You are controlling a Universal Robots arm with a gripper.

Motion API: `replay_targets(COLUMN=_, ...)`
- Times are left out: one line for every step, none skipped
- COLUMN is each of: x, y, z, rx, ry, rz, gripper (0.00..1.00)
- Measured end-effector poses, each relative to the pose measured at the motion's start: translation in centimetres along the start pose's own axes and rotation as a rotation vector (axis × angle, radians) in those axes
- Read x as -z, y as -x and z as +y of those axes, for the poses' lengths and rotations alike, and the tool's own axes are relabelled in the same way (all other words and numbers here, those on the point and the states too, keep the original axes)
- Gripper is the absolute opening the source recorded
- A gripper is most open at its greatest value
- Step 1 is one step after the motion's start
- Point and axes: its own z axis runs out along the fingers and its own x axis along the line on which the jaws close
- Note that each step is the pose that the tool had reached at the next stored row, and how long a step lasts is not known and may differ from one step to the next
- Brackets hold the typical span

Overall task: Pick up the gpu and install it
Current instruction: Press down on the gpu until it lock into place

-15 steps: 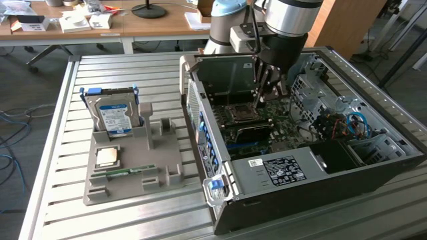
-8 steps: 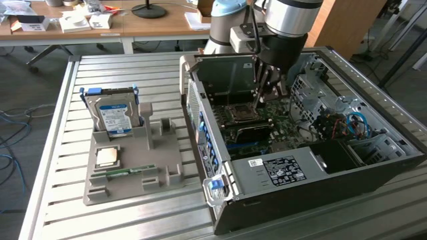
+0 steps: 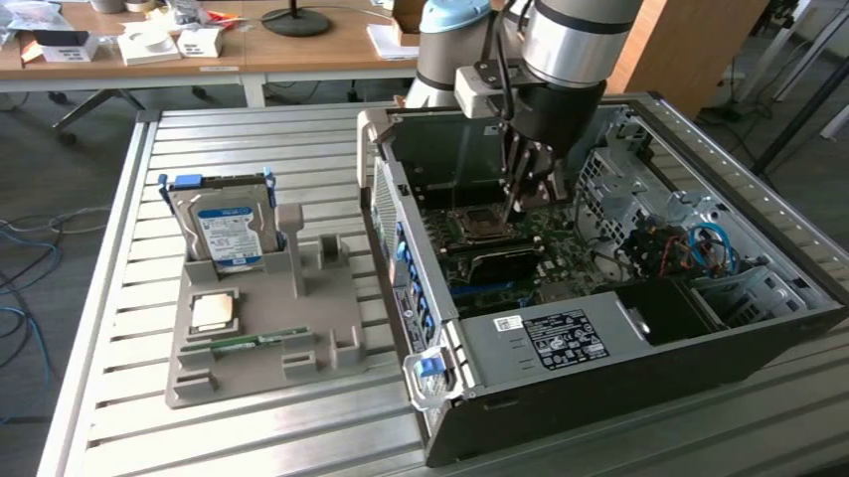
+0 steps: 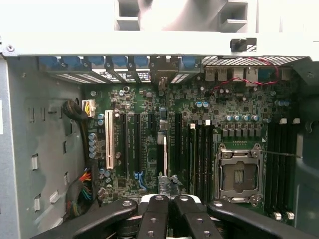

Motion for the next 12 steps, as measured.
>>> replay_targets(x=-0.13, y=0.0, z=0.00, rx=0.000, ry=0.0000, rz=0.0000, gripper=0.11)
replay_targets(x=-0.24, y=0.0, z=0.00, rx=0.000, ry=0.0000, rz=0.0000, gripper=0.11)
replay_targets(x=-0.34, y=0.0, z=0.01, rx=0.000, ry=0.0000, rz=0.0000, gripper=0.11)
replay_targets(x=-0.44, y=0.0, z=0.01, rx=0.000, ry=0.0000, rz=0.0000, gripper=0.11)
replay_targets(x=-0.56, y=0.0, z=0.01, rx=0.000, ry=0.0000, rz=0.0000, gripper=0.11)
replay_targets(x=-0.71, y=0.0, z=0.01, rx=0.000, ry=0.0000, rz=0.0000, gripper=0.11)
replay_targets(x=-0.87, y=0.0, z=0.02, rx=0.000, ry=0.0000, rz=0.0000, gripper=0.11)
replay_targets(x=-1.02, y=0.0, z=0.02, rx=0.000, ry=0.0000, rz=0.0001, gripper=0.11)
replay_targets(x=-1.17, y=0.0, z=0.02, rx=0.000, ry=0.0000, rz=0.0000, gripper=0.11)
replay_targets(x=-1.30, y=0.0, z=0.02, rx=0.000, ry=0.0000, rz=0.0001, gripper=0.11)
replay_targets(x=-1.44, y=0.0, z=0.03, rx=0.000, ry=0.0001, rz=0.0001, gripper=0.11)
replay_targets(x=-1.58, y=0.0, z=0.03, rx=0.000, ry=0.0001, rz=0.0001, gripper=0.11)
